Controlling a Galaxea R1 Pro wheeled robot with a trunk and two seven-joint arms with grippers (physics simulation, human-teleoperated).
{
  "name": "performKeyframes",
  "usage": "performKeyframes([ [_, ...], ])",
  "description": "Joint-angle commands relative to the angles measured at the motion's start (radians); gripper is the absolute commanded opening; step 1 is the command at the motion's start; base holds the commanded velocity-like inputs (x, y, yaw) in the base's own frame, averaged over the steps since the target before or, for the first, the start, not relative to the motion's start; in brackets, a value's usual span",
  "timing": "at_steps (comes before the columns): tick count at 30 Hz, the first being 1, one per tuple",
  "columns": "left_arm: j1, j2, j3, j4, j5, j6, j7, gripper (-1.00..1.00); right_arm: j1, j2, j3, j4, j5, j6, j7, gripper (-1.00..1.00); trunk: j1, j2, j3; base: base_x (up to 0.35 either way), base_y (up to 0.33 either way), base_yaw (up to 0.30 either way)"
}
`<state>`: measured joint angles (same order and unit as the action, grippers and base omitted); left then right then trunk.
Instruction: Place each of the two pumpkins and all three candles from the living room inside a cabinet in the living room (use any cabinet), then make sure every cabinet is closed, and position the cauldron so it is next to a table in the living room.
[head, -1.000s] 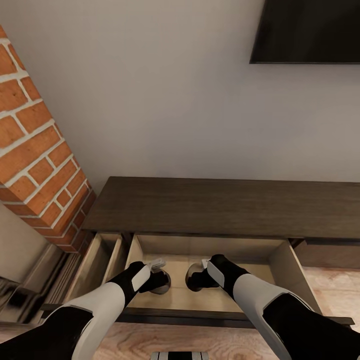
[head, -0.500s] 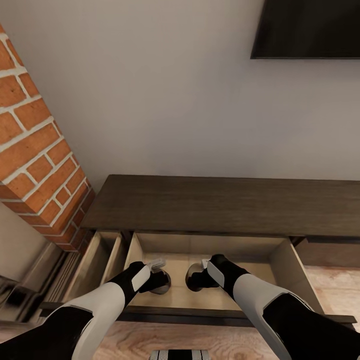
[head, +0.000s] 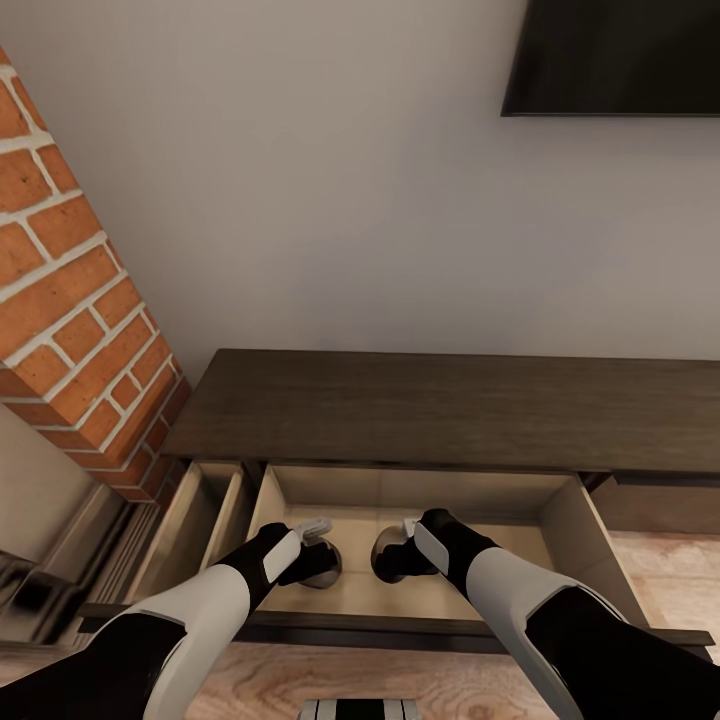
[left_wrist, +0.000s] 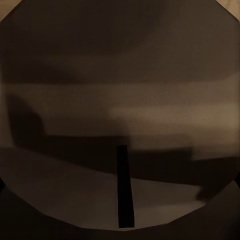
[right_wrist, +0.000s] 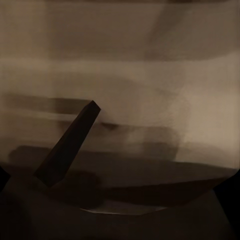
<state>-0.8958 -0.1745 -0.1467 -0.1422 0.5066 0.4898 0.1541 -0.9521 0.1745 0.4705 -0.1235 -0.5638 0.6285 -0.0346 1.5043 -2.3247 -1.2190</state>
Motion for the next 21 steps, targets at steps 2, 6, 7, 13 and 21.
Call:
performKeyframes([
  [2, 0.000, 0.000, -0.007, -0.002, 0.010, 0.004, 0.007, -1.00, -0.001, 0.000, 0.005, -0.001, -0.007, 0.003, -0.004, -1.00, 0.000, 0.000, -0.001, 0.000, 0.000, 0.000],
  [6, 0.000, 0.000, -0.007, -0.003, 0.010, 0.004, 0.007, -1.00, -0.001, 0.000, 0.005, -0.001, -0.007, 0.003, -0.004, 1.00, 0.000, 0.000, -0.001, 0.000, 0.000, 0.000],
  [7, 0.000, 0.000, -0.007, -0.004, 0.010, 0.004, 0.007, -1.00, -0.001, 0.000, 0.005, -0.001, -0.007, 0.003, -0.004, 1.00, 0.000, 0.000, -0.001, 0.000, 0.000, 0.000],
  [13, 0.000, 0.000, -0.007, -0.005, 0.010, 0.004, 0.007, -1.00, -0.001, 0.000, 0.005, -0.001, -0.007, 0.004, -0.004, 1.00, 0.000, 0.000, -0.001, 0.000, 0.000, 0.000],
  [21, 0.000, 0.000, -0.007, -0.007, 0.010, 0.005, 0.007, -1.00, -0.001, 0.000, 0.005, -0.001, -0.007, 0.004, -0.004, 1.00, 0.000, 0.000, -0.001, 0.000, 0.000, 0.000],
])
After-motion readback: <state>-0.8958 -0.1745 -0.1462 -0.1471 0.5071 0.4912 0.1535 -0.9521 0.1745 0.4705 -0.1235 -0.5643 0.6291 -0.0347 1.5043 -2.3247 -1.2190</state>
